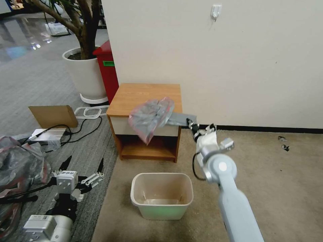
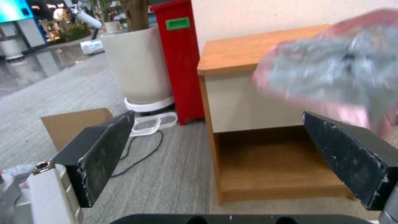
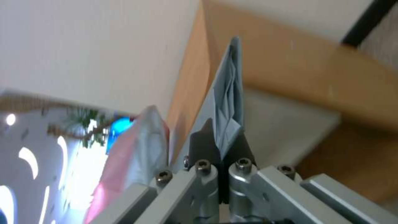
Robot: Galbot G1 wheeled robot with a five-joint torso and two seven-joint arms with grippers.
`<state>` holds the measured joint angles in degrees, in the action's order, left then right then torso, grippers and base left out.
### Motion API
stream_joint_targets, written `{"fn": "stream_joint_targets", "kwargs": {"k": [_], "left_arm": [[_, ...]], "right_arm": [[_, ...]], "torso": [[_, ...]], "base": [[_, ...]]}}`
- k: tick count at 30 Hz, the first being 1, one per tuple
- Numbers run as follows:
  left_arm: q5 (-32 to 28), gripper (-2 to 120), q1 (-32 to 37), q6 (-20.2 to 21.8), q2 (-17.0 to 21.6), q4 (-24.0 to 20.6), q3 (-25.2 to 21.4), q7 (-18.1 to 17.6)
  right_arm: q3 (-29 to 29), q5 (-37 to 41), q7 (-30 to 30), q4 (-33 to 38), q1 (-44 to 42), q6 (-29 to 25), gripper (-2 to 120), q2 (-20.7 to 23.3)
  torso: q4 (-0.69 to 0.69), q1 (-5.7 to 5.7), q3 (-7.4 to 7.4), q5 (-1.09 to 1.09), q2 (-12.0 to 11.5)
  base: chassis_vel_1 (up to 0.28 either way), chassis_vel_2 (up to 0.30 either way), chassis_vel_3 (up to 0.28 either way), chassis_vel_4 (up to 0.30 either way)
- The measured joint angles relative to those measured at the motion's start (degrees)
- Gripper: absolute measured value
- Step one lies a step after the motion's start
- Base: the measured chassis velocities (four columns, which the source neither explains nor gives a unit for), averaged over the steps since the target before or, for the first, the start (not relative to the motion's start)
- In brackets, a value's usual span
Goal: Pick up the garbage bag from the table and place it over the trash can.
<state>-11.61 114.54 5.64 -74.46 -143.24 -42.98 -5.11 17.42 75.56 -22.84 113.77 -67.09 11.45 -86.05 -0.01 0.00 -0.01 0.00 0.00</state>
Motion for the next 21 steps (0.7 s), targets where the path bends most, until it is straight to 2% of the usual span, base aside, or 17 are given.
{"fn": "stream_joint_targets", "kwargs": {"k": [6, 11, 21], "left_arm": [[0.0, 100, 0.0, -0.4, 0.1, 0.0, -0.1, 0.0], [0.0, 100, -0.2, -0.9, 0.4, 0.0, -0.2, -0.2], [-0.1, 100, -0.7, -1.6, 0.7, 0.0, -0.4, -0.5]], "right_arm": [[-8.7, -3.6, -1.4, 9.0, -9.9, 0.0, 0, 2.9], [-15.1, -8.6, -4.0, 11.5, -14.3, -1.0, 0, 6.2], [-17.8, -19.4, -4.7, 12.4, -18.7, -2.1, 0, 11.8]], "torso": [[0.01, 0.0, 0.0, -0.01, 0.0], [0.01, 0.0, 0.0, -0.01, 0.0], [0.01, 0.0, 0.0, 0.0, 0.0]], "base": [[0.0, 0.0, 0.0, 0.0], [0.0, 0.0, 0.0, 0.0], [0.0, 0.0, 0.0, 0.0]]}}
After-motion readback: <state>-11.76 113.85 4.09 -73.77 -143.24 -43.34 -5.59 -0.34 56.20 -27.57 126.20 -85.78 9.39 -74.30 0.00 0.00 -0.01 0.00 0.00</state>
